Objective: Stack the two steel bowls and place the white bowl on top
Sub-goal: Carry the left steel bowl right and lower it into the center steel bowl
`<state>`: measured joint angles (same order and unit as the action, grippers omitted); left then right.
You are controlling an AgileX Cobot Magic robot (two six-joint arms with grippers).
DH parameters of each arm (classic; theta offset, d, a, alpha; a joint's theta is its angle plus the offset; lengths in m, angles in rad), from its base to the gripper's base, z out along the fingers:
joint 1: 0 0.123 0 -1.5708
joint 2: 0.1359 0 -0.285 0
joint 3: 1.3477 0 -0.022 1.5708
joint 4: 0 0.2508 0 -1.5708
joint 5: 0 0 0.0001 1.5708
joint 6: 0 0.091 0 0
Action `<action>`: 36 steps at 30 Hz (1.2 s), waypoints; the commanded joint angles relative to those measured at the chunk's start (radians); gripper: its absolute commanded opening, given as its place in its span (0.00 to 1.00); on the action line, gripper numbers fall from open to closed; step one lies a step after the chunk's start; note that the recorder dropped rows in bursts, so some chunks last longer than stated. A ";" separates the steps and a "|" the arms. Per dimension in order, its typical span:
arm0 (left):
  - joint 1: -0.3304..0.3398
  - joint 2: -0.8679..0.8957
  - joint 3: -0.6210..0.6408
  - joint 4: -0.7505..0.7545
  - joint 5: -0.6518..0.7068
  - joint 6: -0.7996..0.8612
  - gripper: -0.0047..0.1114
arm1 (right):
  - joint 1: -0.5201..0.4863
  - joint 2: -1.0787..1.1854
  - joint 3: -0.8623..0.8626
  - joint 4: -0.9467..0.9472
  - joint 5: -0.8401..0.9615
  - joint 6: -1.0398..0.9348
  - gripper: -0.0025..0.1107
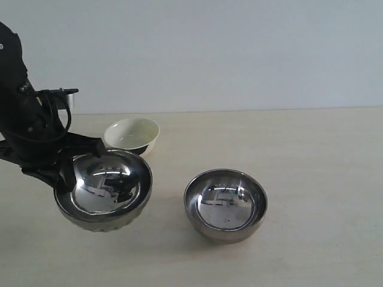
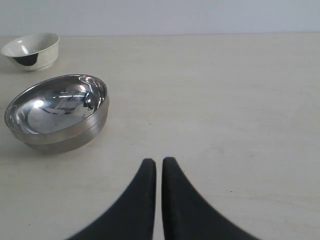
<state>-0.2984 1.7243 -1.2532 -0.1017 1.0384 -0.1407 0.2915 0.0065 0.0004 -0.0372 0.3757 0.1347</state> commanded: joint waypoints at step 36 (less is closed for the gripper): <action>-0.226 0.119 -0.207 -0.281 -0.096 0.024 0.07 | -0.003 -0.006 0.000 -0.003 -0.009 -0.003 0.02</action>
<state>-0.5007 1.8114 -1.4206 -0.4061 0.9350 -0.0821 0.2915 0.0065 0.0004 -0.0372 0.3757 0.1347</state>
